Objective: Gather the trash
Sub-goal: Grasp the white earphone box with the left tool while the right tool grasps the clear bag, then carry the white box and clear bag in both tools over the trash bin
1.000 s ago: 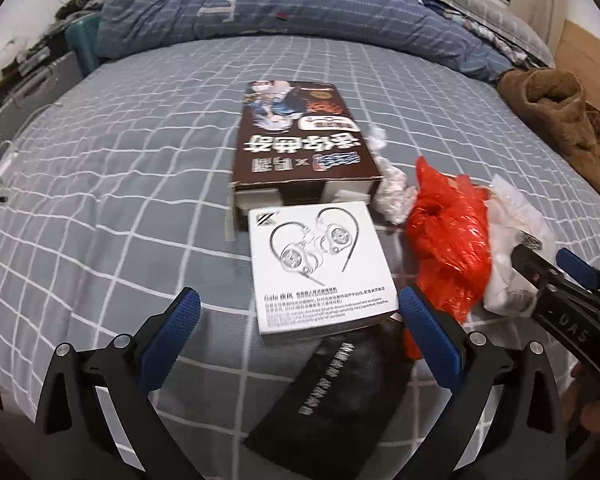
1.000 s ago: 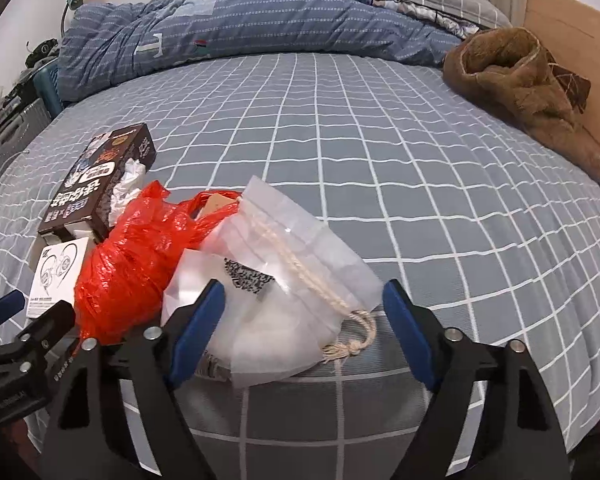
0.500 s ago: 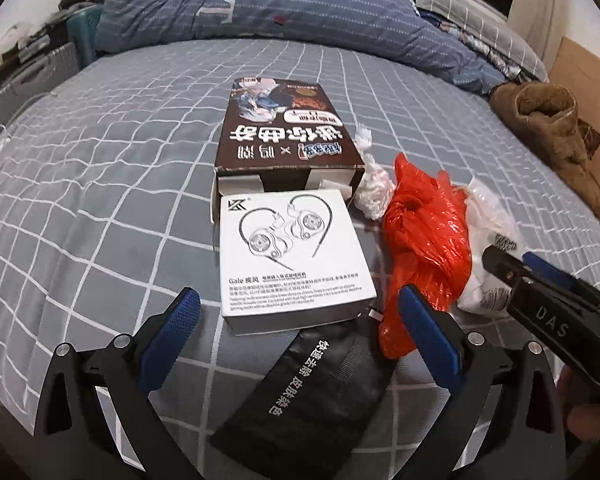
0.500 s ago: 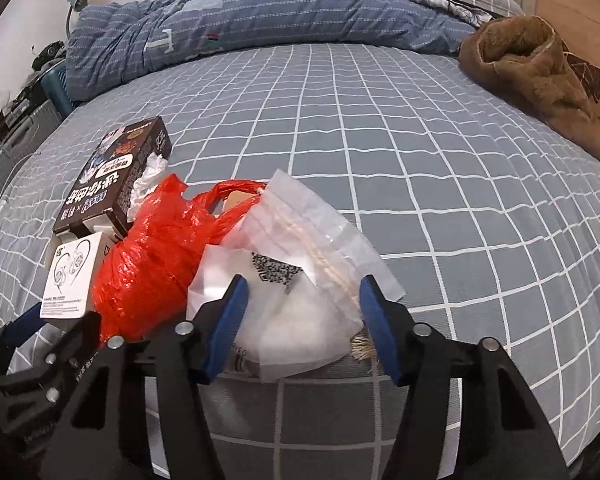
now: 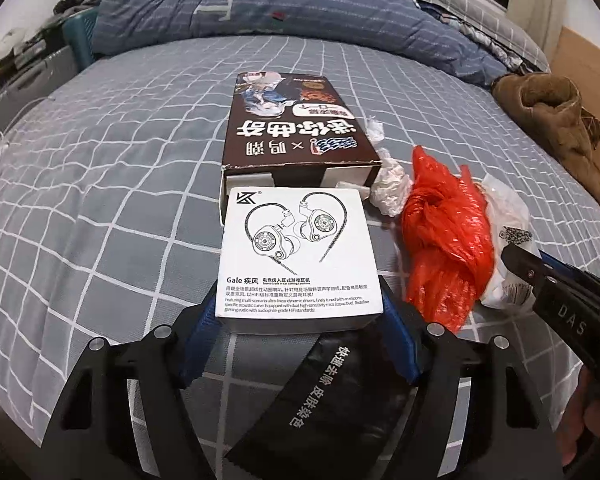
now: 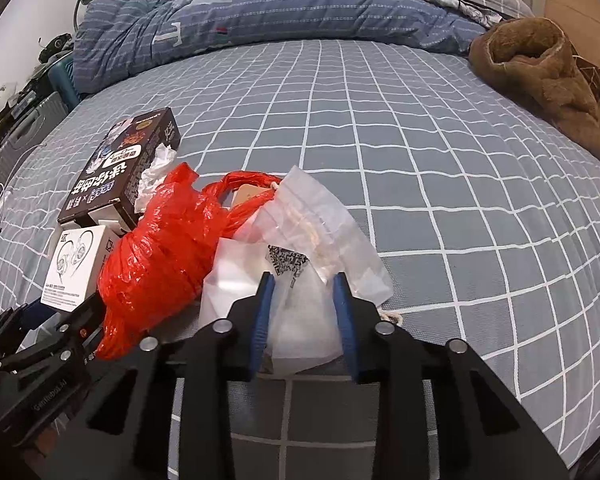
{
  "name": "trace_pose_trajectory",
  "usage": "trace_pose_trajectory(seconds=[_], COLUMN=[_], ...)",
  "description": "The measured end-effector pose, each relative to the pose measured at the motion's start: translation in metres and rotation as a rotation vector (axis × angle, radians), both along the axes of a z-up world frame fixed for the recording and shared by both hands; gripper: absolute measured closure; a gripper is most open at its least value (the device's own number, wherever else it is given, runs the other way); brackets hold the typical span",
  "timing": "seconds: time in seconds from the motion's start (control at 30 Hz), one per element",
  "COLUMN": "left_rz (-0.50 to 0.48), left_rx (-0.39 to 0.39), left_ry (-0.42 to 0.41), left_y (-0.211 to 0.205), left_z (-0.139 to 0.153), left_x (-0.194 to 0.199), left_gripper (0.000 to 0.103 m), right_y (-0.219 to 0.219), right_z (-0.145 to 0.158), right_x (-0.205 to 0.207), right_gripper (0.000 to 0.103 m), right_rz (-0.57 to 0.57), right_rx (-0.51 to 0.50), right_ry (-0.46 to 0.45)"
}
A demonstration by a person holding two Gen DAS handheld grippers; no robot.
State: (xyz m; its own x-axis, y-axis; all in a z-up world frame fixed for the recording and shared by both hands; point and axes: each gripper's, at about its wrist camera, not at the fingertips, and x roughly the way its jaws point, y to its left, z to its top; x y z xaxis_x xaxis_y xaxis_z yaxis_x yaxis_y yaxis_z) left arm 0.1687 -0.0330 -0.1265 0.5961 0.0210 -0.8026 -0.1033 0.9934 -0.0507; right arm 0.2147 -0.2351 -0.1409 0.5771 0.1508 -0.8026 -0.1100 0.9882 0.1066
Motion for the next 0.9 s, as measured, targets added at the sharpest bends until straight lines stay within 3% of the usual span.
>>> trace_pose_trajectory(seconds=[0.9], left_rz=[-0.065], left_rx=[-0.003], left_ry=[-0.106], left_y=[-0.004], left_z=[0.053], left_x=[-0.056], left_gripper=[0.033], right_y=[-0.008], right_z=[0.06], right_x=[-0.069], right_gripper=[0.077], right_rz=[-0.034], right_rx=[-0.059], right_ry=[-0.149])
